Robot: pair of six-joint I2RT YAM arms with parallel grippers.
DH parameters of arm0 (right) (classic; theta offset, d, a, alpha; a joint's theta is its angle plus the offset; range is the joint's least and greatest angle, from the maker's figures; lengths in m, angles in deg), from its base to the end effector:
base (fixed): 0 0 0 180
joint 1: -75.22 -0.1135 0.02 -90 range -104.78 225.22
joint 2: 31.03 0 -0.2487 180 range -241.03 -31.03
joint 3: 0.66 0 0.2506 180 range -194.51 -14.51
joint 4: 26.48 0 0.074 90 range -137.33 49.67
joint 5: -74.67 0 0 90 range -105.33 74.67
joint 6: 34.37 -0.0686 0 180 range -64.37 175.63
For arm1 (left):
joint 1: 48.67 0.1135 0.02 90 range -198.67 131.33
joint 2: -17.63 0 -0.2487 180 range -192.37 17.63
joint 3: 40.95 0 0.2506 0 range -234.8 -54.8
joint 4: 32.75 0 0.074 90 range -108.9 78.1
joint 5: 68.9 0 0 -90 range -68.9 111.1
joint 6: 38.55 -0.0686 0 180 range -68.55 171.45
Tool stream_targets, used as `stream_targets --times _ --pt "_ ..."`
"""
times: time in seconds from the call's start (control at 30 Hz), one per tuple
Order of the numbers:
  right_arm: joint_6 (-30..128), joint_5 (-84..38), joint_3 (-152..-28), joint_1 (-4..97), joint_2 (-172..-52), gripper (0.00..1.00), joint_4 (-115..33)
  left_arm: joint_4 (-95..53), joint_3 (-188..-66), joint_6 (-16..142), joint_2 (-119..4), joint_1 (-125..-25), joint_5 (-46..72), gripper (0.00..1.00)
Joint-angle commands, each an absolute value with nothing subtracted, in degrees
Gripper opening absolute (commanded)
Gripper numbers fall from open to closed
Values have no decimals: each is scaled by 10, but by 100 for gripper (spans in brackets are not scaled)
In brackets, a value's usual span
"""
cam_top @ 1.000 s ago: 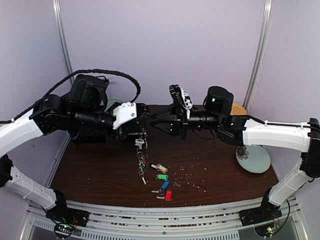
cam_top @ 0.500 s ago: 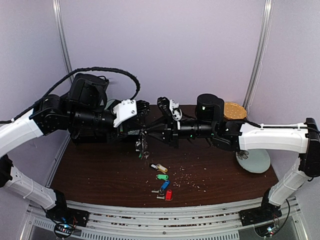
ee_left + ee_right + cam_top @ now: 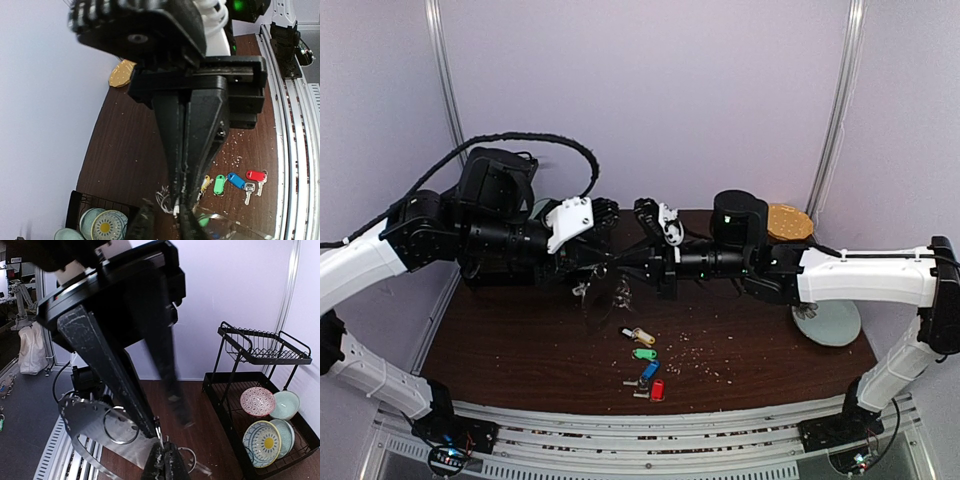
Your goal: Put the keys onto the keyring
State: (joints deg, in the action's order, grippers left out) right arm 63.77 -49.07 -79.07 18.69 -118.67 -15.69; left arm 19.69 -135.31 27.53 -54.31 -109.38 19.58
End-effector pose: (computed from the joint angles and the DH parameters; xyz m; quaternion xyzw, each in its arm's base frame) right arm 0.1823 0.3448 0.3254 -0.5327 0.4527 0.4657 0.5426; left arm 0.1442 -0.2608 0.3742 0.5879 0.6359 -0.1686 0.4706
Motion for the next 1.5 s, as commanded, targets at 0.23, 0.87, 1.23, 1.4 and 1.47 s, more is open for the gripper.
stream_targets --times 0.23,0.87,1.23,1.4,1.47 --pt "617 -522 -697 181 -1122 0 6 -57 -1228 429 -431 -972 6 43" --pt "562 -513 -687 179 -1130 0 81 -351 -1013 416 -372 -1006 0 29" --pt "556 -503 -695 176 -1139 0 85 -347 -1035 403 -417 -1018 -26 27" --pt "558 -495 -695 175 -1138 0 84 -345 -1031 383 -422 -1038 -33 25" --pt "558 -491 -695 175 -1137 0 84 -345 -1022 360 -418 -1049 -41 25"
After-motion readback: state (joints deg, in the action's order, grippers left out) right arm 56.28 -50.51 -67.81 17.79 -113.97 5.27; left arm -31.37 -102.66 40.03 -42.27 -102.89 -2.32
